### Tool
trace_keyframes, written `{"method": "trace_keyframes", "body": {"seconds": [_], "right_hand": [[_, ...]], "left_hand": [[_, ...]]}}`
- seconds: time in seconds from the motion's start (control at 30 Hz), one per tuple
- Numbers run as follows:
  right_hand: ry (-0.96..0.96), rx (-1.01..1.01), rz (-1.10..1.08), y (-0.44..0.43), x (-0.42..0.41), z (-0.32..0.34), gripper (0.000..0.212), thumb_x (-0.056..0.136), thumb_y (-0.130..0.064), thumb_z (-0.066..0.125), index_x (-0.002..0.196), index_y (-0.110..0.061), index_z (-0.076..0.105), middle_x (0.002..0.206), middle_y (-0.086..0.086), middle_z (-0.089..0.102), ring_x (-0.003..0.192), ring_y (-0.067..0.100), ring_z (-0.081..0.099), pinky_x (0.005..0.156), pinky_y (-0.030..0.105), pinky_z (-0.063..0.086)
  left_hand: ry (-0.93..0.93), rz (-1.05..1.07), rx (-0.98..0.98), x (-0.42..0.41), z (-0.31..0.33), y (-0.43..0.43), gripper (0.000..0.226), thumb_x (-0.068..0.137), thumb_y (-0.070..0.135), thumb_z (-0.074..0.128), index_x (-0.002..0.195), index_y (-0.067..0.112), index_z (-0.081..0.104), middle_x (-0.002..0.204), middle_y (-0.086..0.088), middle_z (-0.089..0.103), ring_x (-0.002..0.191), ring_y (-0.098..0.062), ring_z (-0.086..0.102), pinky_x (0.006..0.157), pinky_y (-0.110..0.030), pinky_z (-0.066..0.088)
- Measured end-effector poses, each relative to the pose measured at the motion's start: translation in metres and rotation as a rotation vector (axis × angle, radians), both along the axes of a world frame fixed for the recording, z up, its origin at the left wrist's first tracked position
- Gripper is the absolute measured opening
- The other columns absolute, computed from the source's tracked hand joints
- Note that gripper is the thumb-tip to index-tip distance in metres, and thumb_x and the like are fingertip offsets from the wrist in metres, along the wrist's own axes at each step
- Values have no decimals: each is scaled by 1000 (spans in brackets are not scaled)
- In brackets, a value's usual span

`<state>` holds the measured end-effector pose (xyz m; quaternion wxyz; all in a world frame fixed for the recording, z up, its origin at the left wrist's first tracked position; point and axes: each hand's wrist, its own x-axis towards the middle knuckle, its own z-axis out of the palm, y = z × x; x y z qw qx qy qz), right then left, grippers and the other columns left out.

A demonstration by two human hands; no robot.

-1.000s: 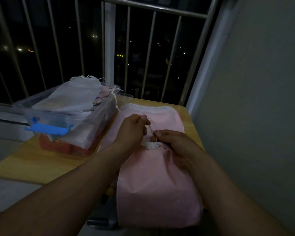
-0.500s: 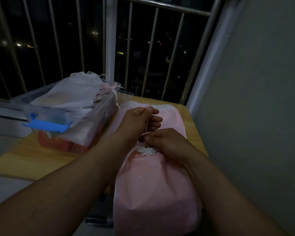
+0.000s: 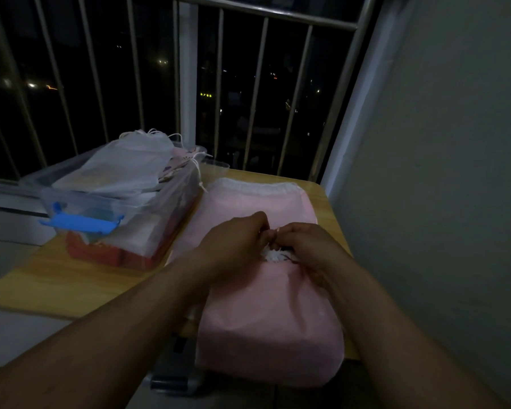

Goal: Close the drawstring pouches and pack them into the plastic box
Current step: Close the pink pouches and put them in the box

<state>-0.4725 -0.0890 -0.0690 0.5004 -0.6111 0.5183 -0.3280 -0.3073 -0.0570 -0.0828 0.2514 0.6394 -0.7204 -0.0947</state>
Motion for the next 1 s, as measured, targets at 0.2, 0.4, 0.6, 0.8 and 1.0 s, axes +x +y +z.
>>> {"method": "trace_keyframes", "body": {"seconds": [0.2,0.4,0.6,0.8,1.0], "right_hand": [[-29,69,15,-2,-5,-3,15,83,-4,76,70,-11,81,94,21,78,95,33,71,98,45,56],[56,-40,36,4,-3,7,9,85,-3,72,79,-5,79,94,21,77,84,24,70,83,34,57],[47,-90,12,2,2,5,15,86,-6,74,76,-14,81,84,8,79,79,16,72,73,27,58],[18,-135,9,1,0,3,14,85,-5,76,75,-14,79,70,-3,76,60,1,64,55,14,47],[-29,-129,20,-1,-1,3,9,89,-13,78,81,-13,78,73,0,75,54,1,59,50,14,44]], "left_hand": [[-25,-32,-10,6,0,-1,21,103,39,55,99,22,67,94,3,68,85,-17,60,71,-34,45],[-34,18,-43,1,11,-1,30,101,40,54,89,16,67,82,2,65,77,-20,60,70,-38,51],[477,31,213,5,24,1,18,89,16,72,77,6,80,66,-7,72,58,-10,62,54,-24,50],[589,-51,216,11,14,2,7,86,10,76,84,4,78,85,-18,75,71,-20,67,74,-41,58],[632,-102,192,15,7,2,5,90,21,78,95,20,76,91,-7,76,71,-9,66,67,-27,54]]}}
